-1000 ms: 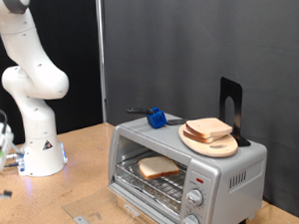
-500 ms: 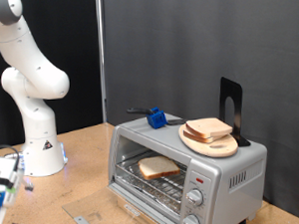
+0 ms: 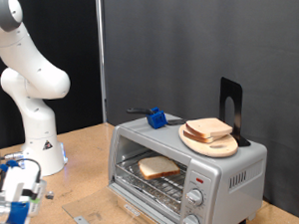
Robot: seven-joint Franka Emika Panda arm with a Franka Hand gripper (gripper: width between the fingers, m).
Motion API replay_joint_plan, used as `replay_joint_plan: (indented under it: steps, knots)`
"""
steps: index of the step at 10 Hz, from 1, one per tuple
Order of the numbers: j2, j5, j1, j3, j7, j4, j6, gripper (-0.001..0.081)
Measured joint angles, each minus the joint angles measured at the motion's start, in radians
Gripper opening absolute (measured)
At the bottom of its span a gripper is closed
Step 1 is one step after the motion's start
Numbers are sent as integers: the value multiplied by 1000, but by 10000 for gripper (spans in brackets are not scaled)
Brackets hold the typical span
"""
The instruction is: Make a piece of toast with the oven
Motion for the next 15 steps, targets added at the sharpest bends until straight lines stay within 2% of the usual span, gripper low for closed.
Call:
replay_joint_plan:
  steps: [6,8,10,13,15]
  knots:
    - [-42,81,8,87,-17,-129,33,808]
    - [-75,110,7,106,-15,-156,11,808]
    - [-121,140,2,112,8,-165,-73,808]
    - [-191,175,-14,116,24,-165,-258,808]
    - [-240,223,-17,126,18,-174,-331,808]
